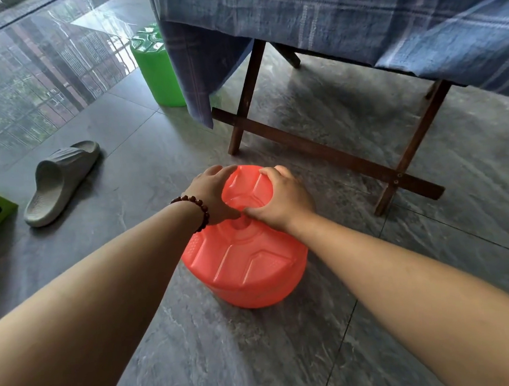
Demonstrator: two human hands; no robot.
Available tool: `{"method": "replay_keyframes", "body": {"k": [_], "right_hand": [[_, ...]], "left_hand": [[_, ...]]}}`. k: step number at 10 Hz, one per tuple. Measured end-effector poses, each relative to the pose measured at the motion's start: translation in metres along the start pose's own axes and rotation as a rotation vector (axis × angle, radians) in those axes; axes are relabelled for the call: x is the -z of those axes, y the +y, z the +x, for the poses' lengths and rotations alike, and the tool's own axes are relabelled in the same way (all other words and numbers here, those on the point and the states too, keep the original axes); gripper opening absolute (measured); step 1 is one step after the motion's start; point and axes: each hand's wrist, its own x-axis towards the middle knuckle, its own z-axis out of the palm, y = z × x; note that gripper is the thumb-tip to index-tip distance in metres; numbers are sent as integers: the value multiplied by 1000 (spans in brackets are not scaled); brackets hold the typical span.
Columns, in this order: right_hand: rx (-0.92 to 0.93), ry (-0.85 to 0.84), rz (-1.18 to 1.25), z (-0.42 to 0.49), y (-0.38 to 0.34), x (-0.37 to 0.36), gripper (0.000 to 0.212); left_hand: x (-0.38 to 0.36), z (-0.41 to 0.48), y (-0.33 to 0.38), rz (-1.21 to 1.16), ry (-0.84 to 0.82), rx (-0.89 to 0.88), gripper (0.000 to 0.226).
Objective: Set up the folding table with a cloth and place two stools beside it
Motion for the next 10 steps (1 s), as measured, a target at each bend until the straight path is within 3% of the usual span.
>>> {"method": "replay_keyframes", "body": {"k": [7,10], "right_hand": [[69,-25,30,6,7,8,90],[131,99,131,10,-2,18,74]], "left_hand": [[1,-4,6,9,-9,42,105],[12,-5,7,-179,130,11,100]]}}
